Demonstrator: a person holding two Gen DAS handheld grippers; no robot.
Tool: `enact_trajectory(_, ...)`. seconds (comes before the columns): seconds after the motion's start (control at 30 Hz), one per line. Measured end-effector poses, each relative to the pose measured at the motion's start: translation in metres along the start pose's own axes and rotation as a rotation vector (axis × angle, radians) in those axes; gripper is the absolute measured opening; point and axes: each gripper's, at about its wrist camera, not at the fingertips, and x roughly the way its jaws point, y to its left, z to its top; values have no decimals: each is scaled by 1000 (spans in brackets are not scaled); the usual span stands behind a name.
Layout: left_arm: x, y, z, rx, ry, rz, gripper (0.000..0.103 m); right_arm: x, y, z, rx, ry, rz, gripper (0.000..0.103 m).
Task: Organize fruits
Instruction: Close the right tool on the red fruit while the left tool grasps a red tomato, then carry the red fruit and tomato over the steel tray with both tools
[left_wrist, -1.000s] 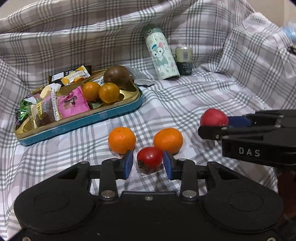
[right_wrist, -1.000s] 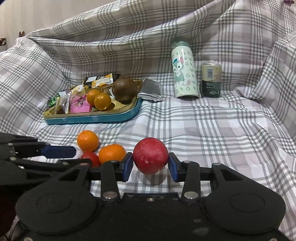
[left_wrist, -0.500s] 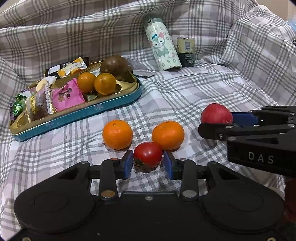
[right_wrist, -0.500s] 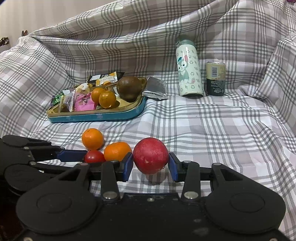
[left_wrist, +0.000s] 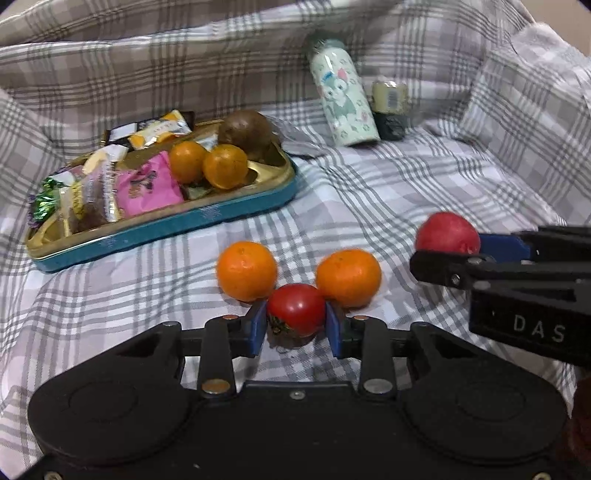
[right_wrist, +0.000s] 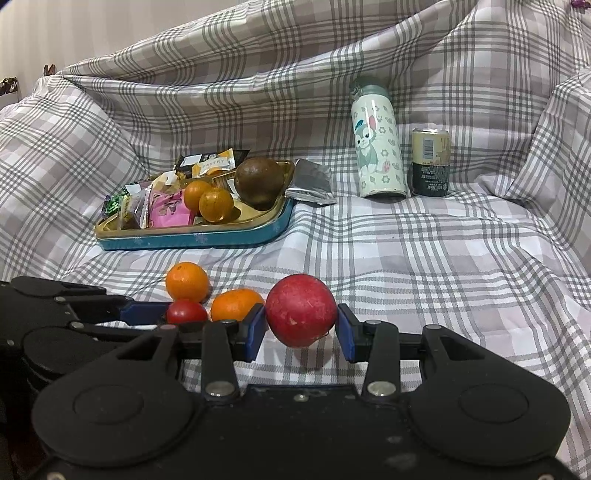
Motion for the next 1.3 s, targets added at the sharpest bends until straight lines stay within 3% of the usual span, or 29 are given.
enact_trajectory(0.3, -20, 19, 5, -118, -44, 61, 42, -5, 6, -2, -16, -24, 10, 42)
enact_trajectory(0.5, -59, 33, 10, -246, -57, 136, 42, -23, 12, 5, -31, -62, 12, 42)
enact_trajectory(0.7, -114, 29, 5, -228, -71, 215, 42, -64, 18, 6, -25, -69, 32, 42)
enact_trajectory(0.9, -155, 10, -15, -228, -60, 206, 42, -114, 20, -8, -5, -87, 63, 42)
enact_trajectory(1.07, -166, -12, -42, -227, -19, 180, 42, -145, 17, -32, 28, -76, 53, 42)
enact_trajectory(1.3, -168, -45, -78, -197, 73, 129, 42, -157, 11, -70, 76, 14, 40, 43)
